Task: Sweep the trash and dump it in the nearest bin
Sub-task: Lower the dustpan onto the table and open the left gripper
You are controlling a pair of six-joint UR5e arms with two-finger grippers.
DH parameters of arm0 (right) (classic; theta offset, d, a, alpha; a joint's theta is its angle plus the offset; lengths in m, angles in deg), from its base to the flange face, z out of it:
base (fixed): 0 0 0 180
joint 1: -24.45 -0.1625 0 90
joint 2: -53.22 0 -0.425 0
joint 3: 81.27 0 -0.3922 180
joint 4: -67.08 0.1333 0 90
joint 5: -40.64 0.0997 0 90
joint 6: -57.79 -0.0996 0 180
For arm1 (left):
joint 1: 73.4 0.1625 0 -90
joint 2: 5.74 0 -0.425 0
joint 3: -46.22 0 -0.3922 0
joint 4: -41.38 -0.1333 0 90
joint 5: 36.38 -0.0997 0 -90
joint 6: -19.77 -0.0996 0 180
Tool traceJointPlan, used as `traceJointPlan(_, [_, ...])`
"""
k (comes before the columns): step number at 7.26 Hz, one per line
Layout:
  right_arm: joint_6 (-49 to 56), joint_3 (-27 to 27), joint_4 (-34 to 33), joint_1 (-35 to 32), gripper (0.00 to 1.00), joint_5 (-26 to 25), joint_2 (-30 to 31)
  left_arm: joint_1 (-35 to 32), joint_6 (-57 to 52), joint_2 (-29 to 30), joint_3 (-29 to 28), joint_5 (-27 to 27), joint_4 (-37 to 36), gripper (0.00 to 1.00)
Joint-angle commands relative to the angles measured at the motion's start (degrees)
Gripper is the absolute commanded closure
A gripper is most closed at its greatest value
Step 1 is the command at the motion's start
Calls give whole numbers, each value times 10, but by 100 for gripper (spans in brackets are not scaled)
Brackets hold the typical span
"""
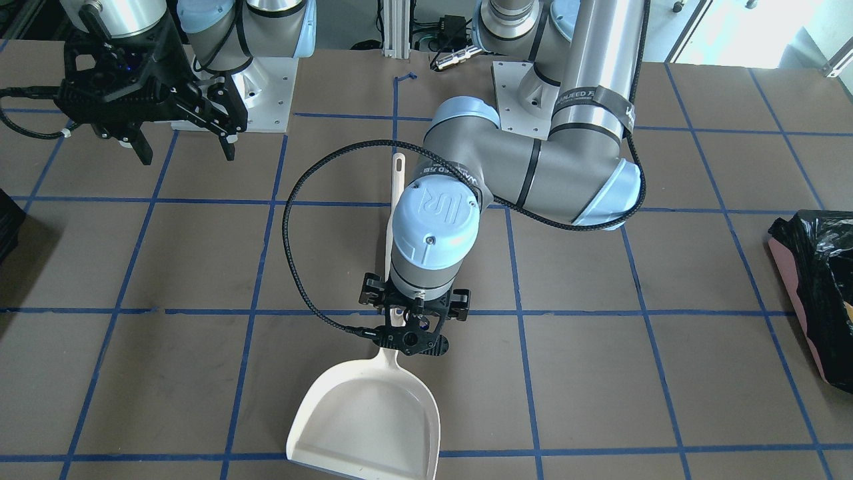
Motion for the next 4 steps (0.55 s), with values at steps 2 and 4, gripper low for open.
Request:
traceJointPlan(2, [0, 0, 0, 0, 0, 0, 0, 59, 2, -76, 56, -43, 0, 0])
traceJointPlan(4, [0, 0, 0, 0, 0, 0, 0, 89, -3, -121, 73, -59, 6, 0])
